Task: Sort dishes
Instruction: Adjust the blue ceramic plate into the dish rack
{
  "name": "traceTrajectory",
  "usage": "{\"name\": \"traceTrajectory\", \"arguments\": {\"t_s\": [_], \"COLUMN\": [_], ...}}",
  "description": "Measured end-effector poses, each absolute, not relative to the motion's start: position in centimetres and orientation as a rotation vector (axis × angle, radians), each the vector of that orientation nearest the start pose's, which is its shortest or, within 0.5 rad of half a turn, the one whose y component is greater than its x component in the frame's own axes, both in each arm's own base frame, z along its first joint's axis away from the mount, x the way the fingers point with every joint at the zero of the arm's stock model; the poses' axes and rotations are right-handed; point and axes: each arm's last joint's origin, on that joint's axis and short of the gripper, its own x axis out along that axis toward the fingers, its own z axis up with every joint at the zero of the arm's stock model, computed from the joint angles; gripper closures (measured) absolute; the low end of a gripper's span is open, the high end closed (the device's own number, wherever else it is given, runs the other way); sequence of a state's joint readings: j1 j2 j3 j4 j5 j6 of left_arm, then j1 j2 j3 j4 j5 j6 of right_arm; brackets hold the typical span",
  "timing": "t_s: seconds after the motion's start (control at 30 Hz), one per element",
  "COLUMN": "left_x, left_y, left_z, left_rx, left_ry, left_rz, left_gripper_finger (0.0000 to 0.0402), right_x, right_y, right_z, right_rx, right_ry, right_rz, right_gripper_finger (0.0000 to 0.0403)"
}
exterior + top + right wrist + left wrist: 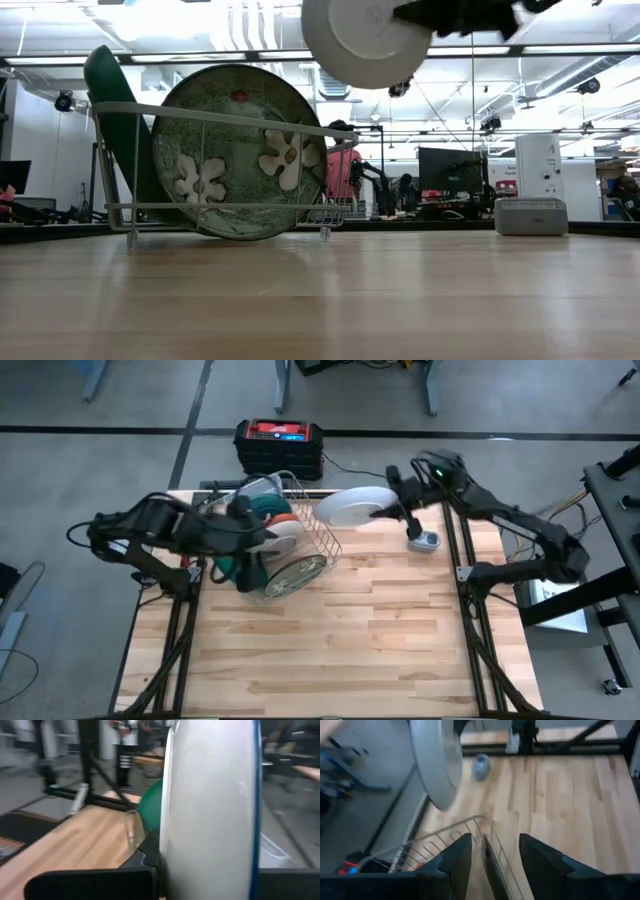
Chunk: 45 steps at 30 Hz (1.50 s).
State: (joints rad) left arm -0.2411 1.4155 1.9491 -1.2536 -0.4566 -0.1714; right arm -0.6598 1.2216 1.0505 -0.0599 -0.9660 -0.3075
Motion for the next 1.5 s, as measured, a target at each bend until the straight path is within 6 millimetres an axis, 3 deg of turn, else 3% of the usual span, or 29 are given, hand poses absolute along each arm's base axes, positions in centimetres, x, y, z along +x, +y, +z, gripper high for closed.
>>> {"name": "traceTrajectory", "arguments": {"t_s": [0.17, 0.27, 0.43, 0.63, 0.8, 0.9, 1.13, 1.5], "left_x": [20.6, 19.5, 17.6, 15.0, 13.2, 12.8, 12.3, 10.0], "left_y": [-4.2, -4.0, -3.4, -2.5, -2.0, -1.9, -1.7, -0.9], "left_z": [49.0, 49.6, 50.3, 51.2, 51.8, 52.0, 52.1, 52.6], "left_rx": [0.123, 0.119, 0.103, 0.094, 0.072, 0.065, 0.077, 0.116], "left_ry": [0.576, 0.545, 0.511, 0.451, 0.409, 0.395, 0.388, 0.344], "left_rz": [0.353, 0.370, 0.368, 0.412, 0.414, 0.413, 0.409, 0.475], "left_gripper_finger": [0.0247, 0.0247, 0.0247, 0.0247, 0.0247, 0.0247, 0.0247, 0.0247], "right_x": [25.9, 28.1, 31.4, 34.6, 35.9, 36.8, 38.2, 39.2], "right_y": [-17.4, -19.2, -21.7, -23.5, -23.5, -23.0, -21.9, -20.2], "right_z": [36.3, 35.9, 35.3, 32.8, 32.3, 31.3, 31.2, 30.9], "right_rx": [-0.213, -0.244, -0.253, -0.257, -0.267, -0.255, -0.279, -0.227], "right_ry": [0.020, -0.036, -0.041, -0.015, -0.019, -0.004, 0.018, 0.038], "right_rz": [0.570, 0.712, 0.722, 0.701, 0.712, 0.720, 0.657, 0.686], "right_gripper_finger": [0.0377, 0.0377, 0.0377, 0.0377, 0.0377, 0.0377, 0.0377, 0.0377]}}
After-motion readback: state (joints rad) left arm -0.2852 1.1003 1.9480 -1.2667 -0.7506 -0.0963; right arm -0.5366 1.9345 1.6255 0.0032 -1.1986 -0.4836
